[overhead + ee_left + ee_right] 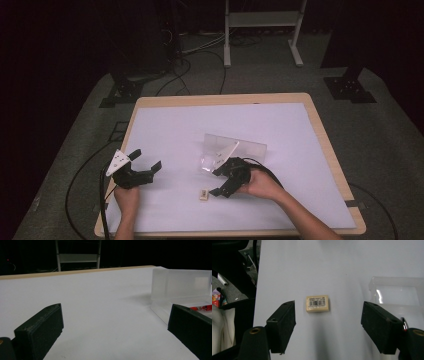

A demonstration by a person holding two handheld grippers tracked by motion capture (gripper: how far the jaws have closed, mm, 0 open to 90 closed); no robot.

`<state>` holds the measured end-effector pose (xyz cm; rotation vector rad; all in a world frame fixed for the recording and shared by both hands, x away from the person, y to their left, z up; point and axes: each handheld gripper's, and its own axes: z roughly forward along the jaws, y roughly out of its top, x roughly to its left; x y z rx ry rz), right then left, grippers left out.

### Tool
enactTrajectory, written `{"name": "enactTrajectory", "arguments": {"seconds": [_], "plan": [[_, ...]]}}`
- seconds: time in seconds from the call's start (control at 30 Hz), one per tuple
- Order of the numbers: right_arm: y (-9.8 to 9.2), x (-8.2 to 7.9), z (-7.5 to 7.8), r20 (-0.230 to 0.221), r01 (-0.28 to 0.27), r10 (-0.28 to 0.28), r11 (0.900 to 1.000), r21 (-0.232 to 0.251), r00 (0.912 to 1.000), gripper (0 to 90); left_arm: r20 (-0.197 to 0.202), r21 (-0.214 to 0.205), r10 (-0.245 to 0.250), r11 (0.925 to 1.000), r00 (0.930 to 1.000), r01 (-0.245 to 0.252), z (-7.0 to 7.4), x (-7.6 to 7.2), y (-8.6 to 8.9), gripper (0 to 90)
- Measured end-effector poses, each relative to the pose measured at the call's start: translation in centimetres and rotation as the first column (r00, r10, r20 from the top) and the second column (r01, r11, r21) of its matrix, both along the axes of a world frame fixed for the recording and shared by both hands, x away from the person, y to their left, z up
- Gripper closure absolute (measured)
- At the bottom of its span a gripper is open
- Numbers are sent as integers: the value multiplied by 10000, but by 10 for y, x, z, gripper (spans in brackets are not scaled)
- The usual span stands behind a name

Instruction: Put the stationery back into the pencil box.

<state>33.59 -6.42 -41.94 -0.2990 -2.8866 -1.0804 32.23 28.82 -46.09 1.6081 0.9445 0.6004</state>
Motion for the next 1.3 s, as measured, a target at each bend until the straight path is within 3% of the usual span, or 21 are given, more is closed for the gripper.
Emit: {"name": "enactTrajectory", "arguments": {"seconds": [0.93,1.3], "plan": [[31,-4,-20,-82,-461,459,9987,-209,9989,322,-15,-10,-18,10000,10000,18,0,0,1,0],[35,-2,-28,-136,-499,494,9978,-431,9987,400,-16,-13,-20,10000,10000,20,0,0,1,0]]}}
